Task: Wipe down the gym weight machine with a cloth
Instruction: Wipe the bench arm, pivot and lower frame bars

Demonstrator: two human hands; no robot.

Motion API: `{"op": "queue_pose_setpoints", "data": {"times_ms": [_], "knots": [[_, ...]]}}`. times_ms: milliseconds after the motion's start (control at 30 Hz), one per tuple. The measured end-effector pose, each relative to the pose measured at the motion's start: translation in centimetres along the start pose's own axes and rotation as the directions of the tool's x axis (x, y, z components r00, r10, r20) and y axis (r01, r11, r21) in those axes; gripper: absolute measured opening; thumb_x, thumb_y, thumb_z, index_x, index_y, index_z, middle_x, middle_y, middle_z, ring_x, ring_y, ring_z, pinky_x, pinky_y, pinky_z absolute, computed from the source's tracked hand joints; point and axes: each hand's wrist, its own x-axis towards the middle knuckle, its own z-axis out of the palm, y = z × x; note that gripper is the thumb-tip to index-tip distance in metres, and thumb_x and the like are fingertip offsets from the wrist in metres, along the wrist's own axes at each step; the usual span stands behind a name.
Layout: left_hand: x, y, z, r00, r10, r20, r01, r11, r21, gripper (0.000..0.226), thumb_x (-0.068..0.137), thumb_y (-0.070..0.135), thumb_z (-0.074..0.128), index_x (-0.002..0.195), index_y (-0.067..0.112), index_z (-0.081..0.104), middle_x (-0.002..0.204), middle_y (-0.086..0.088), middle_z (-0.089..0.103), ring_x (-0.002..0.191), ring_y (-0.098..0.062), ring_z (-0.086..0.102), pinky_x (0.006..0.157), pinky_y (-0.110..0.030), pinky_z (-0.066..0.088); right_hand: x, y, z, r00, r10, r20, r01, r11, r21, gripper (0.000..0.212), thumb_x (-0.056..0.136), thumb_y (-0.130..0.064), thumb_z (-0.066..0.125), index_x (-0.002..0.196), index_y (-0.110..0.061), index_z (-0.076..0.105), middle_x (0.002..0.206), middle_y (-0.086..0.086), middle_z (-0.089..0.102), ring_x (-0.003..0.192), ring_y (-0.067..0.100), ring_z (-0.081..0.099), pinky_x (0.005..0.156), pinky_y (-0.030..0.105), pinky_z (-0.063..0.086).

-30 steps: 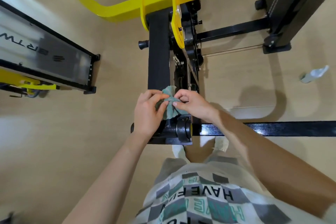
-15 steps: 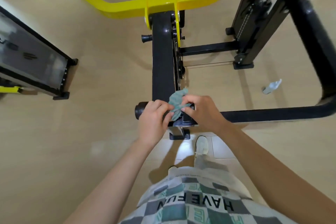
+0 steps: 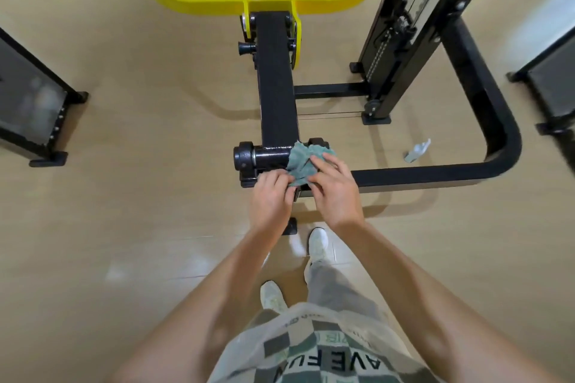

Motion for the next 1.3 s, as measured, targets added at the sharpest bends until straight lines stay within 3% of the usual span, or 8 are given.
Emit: {"op": "queue_pose_setpoints", "data": {"times_ms": [167, 333, 500, 567, 633, 800, 1033, 1300], "knots": [[-1.1, -1.3, -0.2, 0.997, 0.019, -0.080, -0.018, 1.000, 0.005, 0.010, 0.092, 0.012, 0.070, 0.101, 0.010, 0.070, 0.100, -0.002, 0.068, 0.093, -0.022, 0.057, 0.083, -0.033, 0.048, -1.7, -0.7, 0.9, 0.998, 0.035, -0.055, -0.035, 0.999, 0.001, 0.010, 0.084, -0.005, 0.077, 0.093, -0.007, 0.079, 0.119, 0.007, 0.070, 0.114, 0.022, 0.052, 0.100, 0.034, 0.050], [-4.0, -1.1, -1.0, 0.954, -0.279, -0.106, 0.254, 0.945, -0.205, 0.009, 0.093, 0.010, 0.067, 0.102, 0.013, 0.068, 0.093, 0.004, 0.067, 0.083, -0.015, 0.058, 0.074, -0.030, 0.047, -2.4, -2.1, 3.0, 0.891, 0.437, 0.122, -0.454, 0.861, 0.229, 0.010, 0.086, -0.013, 0.077, 0.096, -0.011, 0.079, 0.106, 0.002, 0.072, 0.101, 0.018, 0.065, 0.094, 0.029, 0.050], [-3.7, -2.4, -1.9, 0.650, -0.748, 0.135, 0.671, 0.481, -0.565, 0.008, 0.097, 0.013, 0.061, 0.098, 0.021, 0.061, 0.088, 0.002, 0.069, 0.080, -0.019, 0.068, 0.072, -0.037, 0.056, -1.2, -5.9, 5.8, 0.549, 0.718, 0.429, -0.782, 0.260, 0.567, 0.010, 0.090, -0.009, 0.073, 0.092, -0.017, 0.077, 0.095, 0.002, 0.076, 0.081, 0.015, 0.071, 0.076, 0.032, 0.062], [-2.5, -3.1, -2.6, 0.480, -0.845, 0.235, 0.694, 0.201, -0.692, 0.008, 0.098, 0.009, 0.061, 0.100, 0.017, 0.061, 0.099, -0.009, 0.070, 0.080, -0.021, 0.070, 0.066, -0.030, 0.057, -0.8, -7.4, 6.2, 0.515, 0.636, 0.574, -0.787, 0.087, 0.610, 0.025, 0.090, -0.006, 0.073, 0.115, -0.010, 0.070, 0.111, 0.006, 0.072, 0.090, 0.016, 0.072, 0.076, 0.030, 0.063], [-1.5, -3.4, -3.3, 0.406, -0.872, 0.273, 0.651, 0.067, -0.756, 0.009, 0.100, 0.005, 0.057, 0.106, 0.012, 0.059, 0.104, -0.013, 0.069, 0.079, -0.018, 0.069, 0.063, -0.023, 0.056, -0.7, -8.0, 6.4, 0.514, 0.554, 0.655, -0.796, 0.022, 0.606, 0.039, 0.090, -0.006, 0.073, 0.128, -0.012, 0.063, 0.121, 0.003, 0.068, 0.104, 0.020, 0.071, 0.087, 0.037, 0.061], [-1.2, -2.3, -2.8, 0.450, -0.797, 0.403, 0.566, -0.094, -0.819, 0.016, 0.104, 0.002, 0.049, 0.120, 0.003, 0.049, 0.110, -0.019, 0.064, 0.100, -0.030, 0.070, 0.082, -0.031, 0.062, -1.5, -7.0, 6.4, 0.500, 0.495, 0.711, -0.810, -0.023, 0.585, 0.047, 0.092, -0.007, 0.071, 0.135, -0.019, 0.058, 0.132, -0.001, 0.065, 0.119, 0.019, 0.064, 0.096, 0.042, 0.057], [-0.9, 2.1, 0.4, 0.499, -0.591, 0.633, 0.609, -0.280, -0.742, 0.030, 0.106, 0.012, 0.049, 0.131, -0.006, 0.053, 0.116, -0.023, 0.068, 0.105, -0.027, 0.072, 0.100, -0.036, 0.055, -3.1, -3.8, 3.3, 0.482, 0.609, 0.630, -0.634, -0.253, 0.731, 0.041, 0.096, 0.006, 0.059, 0.135, -0.004, 0.052, 0.125, 0.018, 0.068, 0.113, 0.028, 0.069, 0.087, 0.035, 0.060], [-2.3, 3.4, 0.5, 0.571, -0.506, 0.646, 0.700, -0.111, -0.706, 0.027, 0.100, 0.017, 0.063, 0.121, 0.000, 0.063, 0.113, -0.019, 0.073, 0.090, -0.015, 0.073, 0.079, -0.023, 0.058, -3.6, -1.1, 0.3, 0.598, 0.696, 0.398, -0.587, 0.042, 0.808, 0.024, 0.092, 0.004, 0.066, 0.109, -0.013, 0.068, 0.101, 0.014, 0.073, 0.085, 0.020, 0.072, 0.074, 0.028, 0.058]]}}
